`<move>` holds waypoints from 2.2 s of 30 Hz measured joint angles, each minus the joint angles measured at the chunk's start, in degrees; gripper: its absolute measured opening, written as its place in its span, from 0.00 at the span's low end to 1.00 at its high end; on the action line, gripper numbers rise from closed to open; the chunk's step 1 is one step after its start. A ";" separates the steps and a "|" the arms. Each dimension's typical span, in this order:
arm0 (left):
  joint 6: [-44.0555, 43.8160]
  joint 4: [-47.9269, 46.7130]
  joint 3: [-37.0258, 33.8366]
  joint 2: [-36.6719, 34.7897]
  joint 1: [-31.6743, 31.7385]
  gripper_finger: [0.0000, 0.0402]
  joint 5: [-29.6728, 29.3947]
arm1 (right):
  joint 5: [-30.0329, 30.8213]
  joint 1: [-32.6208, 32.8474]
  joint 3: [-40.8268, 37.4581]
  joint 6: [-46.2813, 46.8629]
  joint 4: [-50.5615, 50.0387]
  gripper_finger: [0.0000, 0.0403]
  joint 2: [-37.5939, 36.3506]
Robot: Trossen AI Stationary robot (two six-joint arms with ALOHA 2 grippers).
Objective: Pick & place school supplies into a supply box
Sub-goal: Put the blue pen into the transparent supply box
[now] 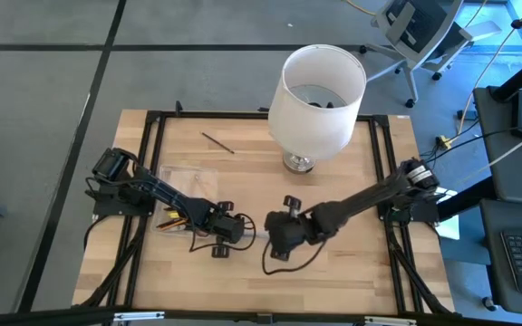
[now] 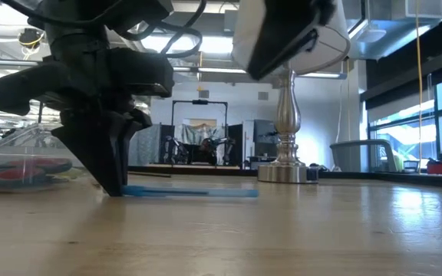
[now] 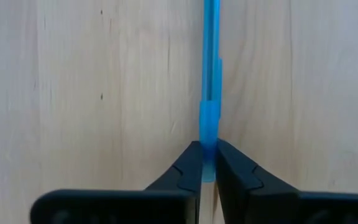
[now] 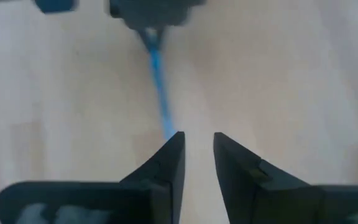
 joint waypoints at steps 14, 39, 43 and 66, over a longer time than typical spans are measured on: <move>-0.13 0.48 0.04 0.00 -0.34 0.06 -0.80 | 11.01 4.96 -0.10 5.75 -13.71 0.22 -3.88; -0.11 0.49 0.08 -0.18 -0.74 0.05 -0.15 | -13.86 4.71 -35.58 -25.08 49.97 0.22 -36.69; -0.04 -0.03 -0.09 -1.47 -0.72 0.05 0.18 | -12.58 4.99 -38.32 -26.15 51.55 0.22 -41.24; -22.25 -39.88 0.00 -33.89 -3.30 0.05 1.32 | -8.01 4.90 -40.54 -26.15 49.04 0.22 -43.51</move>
